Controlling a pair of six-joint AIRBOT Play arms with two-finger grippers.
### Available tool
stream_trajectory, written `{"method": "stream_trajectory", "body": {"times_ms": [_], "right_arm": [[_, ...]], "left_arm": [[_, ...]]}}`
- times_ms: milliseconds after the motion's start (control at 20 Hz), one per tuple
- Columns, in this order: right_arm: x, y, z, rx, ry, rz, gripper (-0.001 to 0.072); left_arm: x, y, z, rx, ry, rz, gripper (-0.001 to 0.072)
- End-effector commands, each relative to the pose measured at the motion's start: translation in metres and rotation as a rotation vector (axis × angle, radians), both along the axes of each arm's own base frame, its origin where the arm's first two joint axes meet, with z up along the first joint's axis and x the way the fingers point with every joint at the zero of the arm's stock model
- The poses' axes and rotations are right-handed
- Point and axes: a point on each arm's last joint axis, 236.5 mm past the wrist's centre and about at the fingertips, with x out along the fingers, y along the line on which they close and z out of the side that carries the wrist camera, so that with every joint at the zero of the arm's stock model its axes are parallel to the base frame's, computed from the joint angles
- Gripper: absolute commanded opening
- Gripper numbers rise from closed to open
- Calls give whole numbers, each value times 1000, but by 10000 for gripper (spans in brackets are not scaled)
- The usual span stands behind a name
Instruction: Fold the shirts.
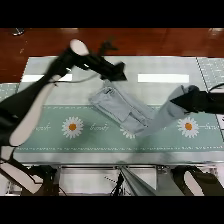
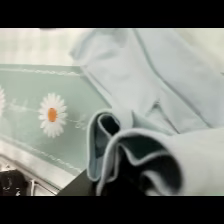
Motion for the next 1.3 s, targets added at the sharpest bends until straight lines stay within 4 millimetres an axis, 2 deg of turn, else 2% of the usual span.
{"method": "stream_trajectory", "body": {"times_ms": [0, 50, 150, 250, 300, 400, 500, 600, 700, 750, 800, 850, 950, 1000, 1100, 1250], "right_arm": [[35, 61, 1, 58, -31, 118, 23], [47, 78, -4, 59, -22, 152, 23], [73, 111, -18, 47, 0, 210, 23], [101, 141, -41, 24, 25, 253, 24], [115, 156, -54, 22, 43, 269, 24], [137, 180, -80, 17, 74, 288, 24], [154, 200, -105, 15, 99, 300, 24], [164, 211, -132, 11, 138, 299, 24], [169, 218, -150, 26, 179, 272, 28], [171, 219, -155, 34, 195, 259, 155], [171, 219, -155, 42, 205, 254, 563], [172, 216, -152, 42, 197, 257, 622], [175, 192, -128, 53, 197, 262, 621], [175, 169, -109, 55, 189, 262, 620], [168, 110, -68, 15, 161, 250, 620], [134, -8, -36, -288, 109, 136, 620]], "left_arm": [[12, 124, 51, 179, -136, 98, 41], [11, 158, 68, 240, -192, 157, 41], [0, 209, 103, 279, -298, 285, 42], [-21, 244, 122, 273, -362, 414, 42], [-37, 255, 122, 274, -372, 452, 42], [-75, 259, 108, 277, -383, 482, 42], [-113, 245, 82, 234, -363, 479, 42], [-148, 226, 44, 183, -305, 455, 43], [-178, 212, 1, 159, -215, 426, 42], [-188, 209, -17, 150, -172, 422, 43], [-195, 206, -34, 145, -131, 422, 43], [-199, 206, -48, 151, -102, 425, 42], [-200, 209, -62, 159, -79, 441, 43], [-199, 209, -63, 159, -80, 447, 42], [-195, 210, -62, 157, -93, 459, 43], [-192, 212, -61, 156, -105, 470, 43]]}}
